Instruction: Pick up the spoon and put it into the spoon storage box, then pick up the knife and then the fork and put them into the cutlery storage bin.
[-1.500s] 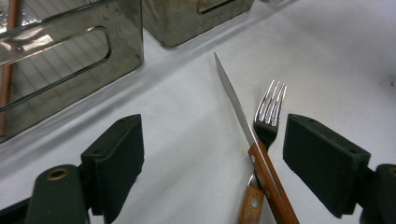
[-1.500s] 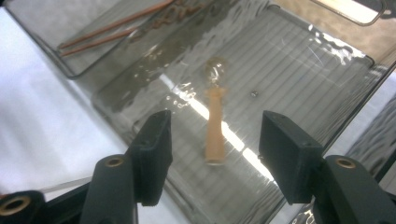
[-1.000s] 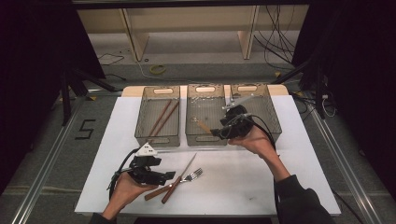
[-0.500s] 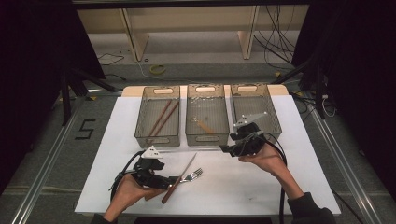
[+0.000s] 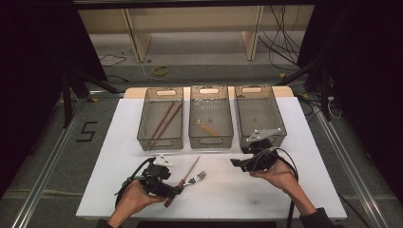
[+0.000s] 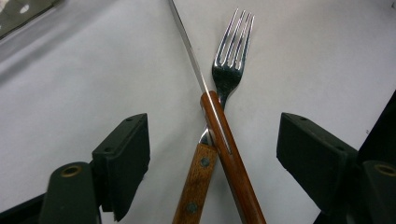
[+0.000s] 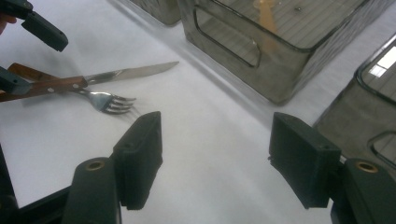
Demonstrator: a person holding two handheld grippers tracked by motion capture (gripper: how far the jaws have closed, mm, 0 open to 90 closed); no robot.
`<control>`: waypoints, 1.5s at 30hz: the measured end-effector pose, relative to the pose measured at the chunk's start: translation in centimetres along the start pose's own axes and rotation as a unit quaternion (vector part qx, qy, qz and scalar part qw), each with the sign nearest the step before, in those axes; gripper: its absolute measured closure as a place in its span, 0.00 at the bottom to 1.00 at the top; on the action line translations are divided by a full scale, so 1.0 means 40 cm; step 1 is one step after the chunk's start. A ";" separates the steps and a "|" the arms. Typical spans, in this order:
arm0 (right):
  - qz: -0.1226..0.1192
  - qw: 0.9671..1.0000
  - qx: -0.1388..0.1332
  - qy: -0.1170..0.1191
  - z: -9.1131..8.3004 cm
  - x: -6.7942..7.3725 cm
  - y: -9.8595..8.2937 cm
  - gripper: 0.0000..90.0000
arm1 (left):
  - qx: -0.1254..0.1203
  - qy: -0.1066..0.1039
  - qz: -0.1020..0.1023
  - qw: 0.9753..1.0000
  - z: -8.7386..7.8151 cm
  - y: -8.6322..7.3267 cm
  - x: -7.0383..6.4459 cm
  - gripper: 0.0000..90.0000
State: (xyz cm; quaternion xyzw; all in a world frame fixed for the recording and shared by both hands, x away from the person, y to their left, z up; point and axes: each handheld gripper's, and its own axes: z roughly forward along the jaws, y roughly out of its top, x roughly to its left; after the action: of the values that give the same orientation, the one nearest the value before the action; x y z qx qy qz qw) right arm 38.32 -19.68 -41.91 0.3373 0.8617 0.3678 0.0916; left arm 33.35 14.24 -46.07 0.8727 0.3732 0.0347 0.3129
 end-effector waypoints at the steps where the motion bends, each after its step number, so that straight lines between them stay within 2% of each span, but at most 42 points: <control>1: 0.002 1.000 -0.001 -0.001 -0.001 0.000 -0.005 0.39 | 0.001 0.001 0.000 1.000 0.000 0.000 -0.001 0.28; 15: 0.020 1.000 -0.002 0.003 -0.008 -0.008 -0.062 0.38 | 0.037 0.012 0.014 0.999 0.016 -0.003 -0.009 0.29; 30: 0.018 1.000 0.004 0.010 -0.006 0.005 -0.078 0.38 | 0.068 0.021 0.029 0.997 0.016 -0.019 -0.021 0.30; 37: 0.022 1.000 0.007 0.010 -0.008 0.003 -0.086 0.38 | 0.086 0.035 0.039 0.995 0.027 -0.022 -0.022 0.34; 45: 0.023 1.000 0.011 0.012 -0.004 -0.002 -0.088 0.38 | 0.101 0.035 0.046 0.993 0.031 -0.024 -0.023 0.45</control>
State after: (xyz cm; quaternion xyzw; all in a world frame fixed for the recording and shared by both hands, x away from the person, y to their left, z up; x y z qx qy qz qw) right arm 36.50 -21.58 -44.26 0.3539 0.8585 0.3646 0.0690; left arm 32.45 13.50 -47.47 0.9143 0.3450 0.0421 0.2078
